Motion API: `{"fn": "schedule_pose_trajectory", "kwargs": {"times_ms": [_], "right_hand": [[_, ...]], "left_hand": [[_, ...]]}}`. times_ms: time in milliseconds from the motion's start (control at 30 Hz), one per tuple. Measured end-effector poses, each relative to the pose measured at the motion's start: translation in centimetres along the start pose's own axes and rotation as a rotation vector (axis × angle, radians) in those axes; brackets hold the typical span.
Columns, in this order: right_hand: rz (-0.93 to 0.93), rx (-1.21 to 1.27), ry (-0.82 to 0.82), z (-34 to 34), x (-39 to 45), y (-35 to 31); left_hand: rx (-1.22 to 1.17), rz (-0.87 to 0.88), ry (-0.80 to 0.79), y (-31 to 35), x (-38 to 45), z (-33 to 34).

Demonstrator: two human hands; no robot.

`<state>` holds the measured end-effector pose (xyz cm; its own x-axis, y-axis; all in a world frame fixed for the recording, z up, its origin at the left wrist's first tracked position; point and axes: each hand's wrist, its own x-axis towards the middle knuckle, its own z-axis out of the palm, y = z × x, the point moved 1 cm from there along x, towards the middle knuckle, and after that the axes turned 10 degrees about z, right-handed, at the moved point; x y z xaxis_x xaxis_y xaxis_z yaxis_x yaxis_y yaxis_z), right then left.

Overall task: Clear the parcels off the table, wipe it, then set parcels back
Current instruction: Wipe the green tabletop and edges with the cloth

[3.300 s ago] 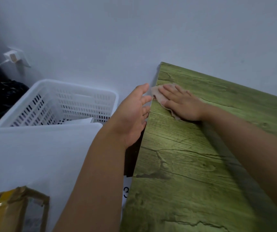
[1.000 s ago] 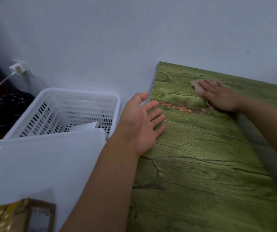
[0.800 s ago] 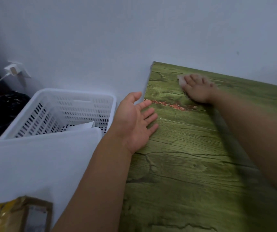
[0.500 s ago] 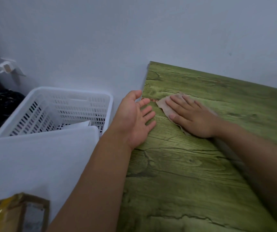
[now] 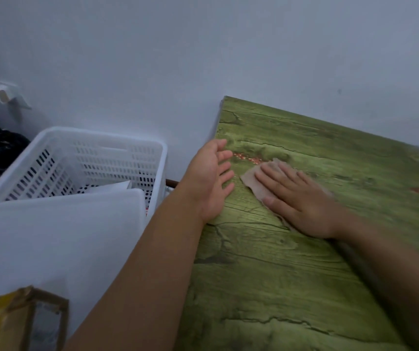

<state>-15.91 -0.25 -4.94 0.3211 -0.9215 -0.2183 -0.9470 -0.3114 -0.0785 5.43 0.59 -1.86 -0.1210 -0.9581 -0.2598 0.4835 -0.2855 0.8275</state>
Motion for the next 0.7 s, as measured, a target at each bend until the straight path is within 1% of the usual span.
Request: {"fn": "schedule_pose_trajectory", "kwargs": {"times_ms": [33,67,100,167,233,267,300,333,400,467,500,533,567,667,700], "right_hand": [[0.013,0.007,-0.015,-0.5,-0.3,1.8],[0.068,0.012,-0.034,-0.9,-0.1,3.9],[0.173,-0.012,-0.056,-1.2,0.3,6.1],[0.4,-0.017,-0.044,-1.4,1.9,9.7],[0.573,0.017,-0.035,-1.2,3.0,9.7],[0.6,0.038,-0.024,-0.8,3.2,8.6],[0.59,0.07,-0.018,-0.5,3.1,7.0],[0.543,0.089,-0.016,-0.4,2.5,5.2],[0.369,0.052,-0.013,0.0,0.5,2.6],[0.226,0.038,-0.05,0.0,-1.4,2.8],[0.199,0.037,-0.09,-0.3,-1.7,4.0],[0.205,0.03,-0.129,-0.6,-1.7,5.3],[0.254,0.031,-0.148,-1.0,-1.3,6.6],[0.539,0.089,-0.071,-1.3,0.8,9.1],[0.586,0.118,-0.055,-1.3,1.4,8.6]], "left_hand": [[0.008,-0.002,-0.006,0.0,-0.1,-0.1],[0.017,-0.002,-0.015,-0.1,-0.1,-0.1],[0.026,0.0,-0.024,-0.1,-0.2,-0.2],[0.05,0.008,-0.026,-0.3,-0.1,-0.2],[0.075,0.02,-0.02,-0.5,0.1,-0.2],[0.092,0.027,-0.022,-0.6,0.1,0.0],[0.116,0.04,-0.024,-0.8,0.1,0.3],[0.156,0.062,-0.03,-1.0,0.1,0.6],[0.265,0.106,-0.039,-1.3,0.0,1.2],[0.348,0.103,-0.055,-1.7,-0.1,1.5],[0.388,0.095,-0.065,-1.9,-0.2,1.6],[0.448,0.101,-0.087,-2.0,-0.3,1.8],[0.53,0.113,-0.119,-2.2,-0.6,2.0],[0.855,0.164,-0.179,-3.0,-1.5,3.1],[0.94,0.175,-0.172,-3.3,-1.6,3.4]]}}
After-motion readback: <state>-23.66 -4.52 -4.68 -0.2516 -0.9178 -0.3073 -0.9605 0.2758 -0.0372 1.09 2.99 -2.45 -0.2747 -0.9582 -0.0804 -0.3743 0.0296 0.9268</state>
